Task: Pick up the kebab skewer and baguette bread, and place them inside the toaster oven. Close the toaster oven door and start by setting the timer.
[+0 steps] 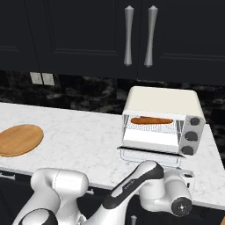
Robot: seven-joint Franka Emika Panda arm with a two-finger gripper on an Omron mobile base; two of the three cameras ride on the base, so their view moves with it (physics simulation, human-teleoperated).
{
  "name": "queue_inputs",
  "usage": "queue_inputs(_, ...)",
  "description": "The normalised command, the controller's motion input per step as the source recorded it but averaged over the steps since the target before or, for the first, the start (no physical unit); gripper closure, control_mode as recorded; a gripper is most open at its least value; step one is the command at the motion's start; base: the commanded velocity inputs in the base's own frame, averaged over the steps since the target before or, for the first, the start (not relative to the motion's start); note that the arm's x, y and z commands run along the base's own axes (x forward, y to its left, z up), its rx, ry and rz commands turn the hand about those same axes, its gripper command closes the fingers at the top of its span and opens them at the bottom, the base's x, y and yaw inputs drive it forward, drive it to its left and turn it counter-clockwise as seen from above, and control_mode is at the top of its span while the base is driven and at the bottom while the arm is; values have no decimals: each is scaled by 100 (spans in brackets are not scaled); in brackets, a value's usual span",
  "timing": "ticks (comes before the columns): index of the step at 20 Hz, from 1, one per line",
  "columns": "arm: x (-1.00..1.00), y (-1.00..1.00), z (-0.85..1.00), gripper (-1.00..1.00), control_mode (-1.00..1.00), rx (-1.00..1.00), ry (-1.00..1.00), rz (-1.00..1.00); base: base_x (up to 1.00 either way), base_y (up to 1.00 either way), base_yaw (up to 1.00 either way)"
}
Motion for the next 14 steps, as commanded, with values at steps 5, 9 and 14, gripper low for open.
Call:
queue_inputs(5, 28, 44, 55, -100, -100, 0, -19, -7, 0, 0, 0)
queue_inputs(9, 29, 45, 57, -100, -100, 0, -19, -7, 0, 0, 0)
queue_inputs(14, 40, 52, 49, -100, -100, 0, -14, -9, 0, 0, 0)
